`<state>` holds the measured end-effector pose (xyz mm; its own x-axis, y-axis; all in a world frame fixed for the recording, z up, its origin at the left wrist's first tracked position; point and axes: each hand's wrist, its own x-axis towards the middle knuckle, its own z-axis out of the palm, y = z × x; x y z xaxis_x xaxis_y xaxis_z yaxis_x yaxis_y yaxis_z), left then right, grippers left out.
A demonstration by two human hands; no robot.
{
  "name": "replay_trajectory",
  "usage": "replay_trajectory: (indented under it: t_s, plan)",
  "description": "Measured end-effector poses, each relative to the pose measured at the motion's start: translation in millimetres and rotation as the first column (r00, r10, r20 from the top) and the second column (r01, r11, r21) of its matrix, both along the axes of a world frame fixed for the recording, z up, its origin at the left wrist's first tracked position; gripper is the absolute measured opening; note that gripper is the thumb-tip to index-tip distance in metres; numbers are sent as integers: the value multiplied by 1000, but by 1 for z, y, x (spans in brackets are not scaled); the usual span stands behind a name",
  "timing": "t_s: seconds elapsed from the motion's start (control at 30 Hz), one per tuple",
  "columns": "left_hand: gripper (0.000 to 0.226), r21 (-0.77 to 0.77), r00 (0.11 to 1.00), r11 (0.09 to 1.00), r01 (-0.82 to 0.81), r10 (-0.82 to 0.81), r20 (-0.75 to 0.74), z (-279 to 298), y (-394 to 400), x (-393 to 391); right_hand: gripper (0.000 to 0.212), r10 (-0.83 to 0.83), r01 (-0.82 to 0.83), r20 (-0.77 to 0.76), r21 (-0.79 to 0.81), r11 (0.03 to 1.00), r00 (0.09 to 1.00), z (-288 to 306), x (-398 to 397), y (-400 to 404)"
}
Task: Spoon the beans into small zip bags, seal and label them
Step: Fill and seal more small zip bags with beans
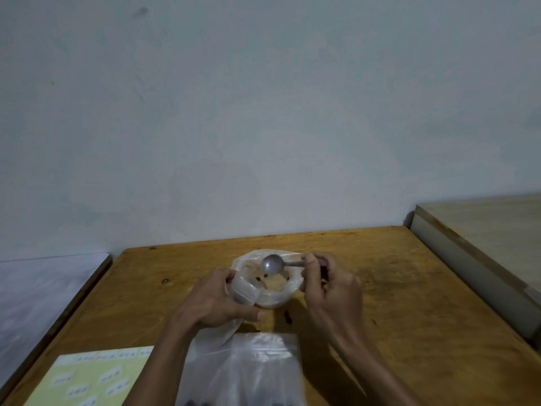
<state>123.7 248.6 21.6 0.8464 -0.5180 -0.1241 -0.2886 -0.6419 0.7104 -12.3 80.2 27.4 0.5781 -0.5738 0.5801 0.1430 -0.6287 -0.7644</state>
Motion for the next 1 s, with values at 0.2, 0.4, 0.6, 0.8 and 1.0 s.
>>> replay_trajectory:
  t_s: [0.2,0.4,0.6,0.8,1.0]
  plan:
    - [101,-18,1000,1000,16,-16,-10,-2,-1,-1,16,-121,72,-170,-273,959,978,-33,9,-7]
    - [109,9,1000,1000,17,-17,1,-3,0,1,25,-88,112,-207,109,988,974,-32,22,-7]
    - [109,11,1000,1000,26,-26,-5,-3,1,1,23,-74,83,-157,53,995,985,-31,23,-6]
    - [95,25,999,999,35,-35,13,2,1,-3,16,-2,-11,-50,-241,970,999,-28,17,-10]
    - [90,44,999,998,39,-40,26,4,0,-7,16,38,-44,-25,-280,959,999,-31,14,-14]
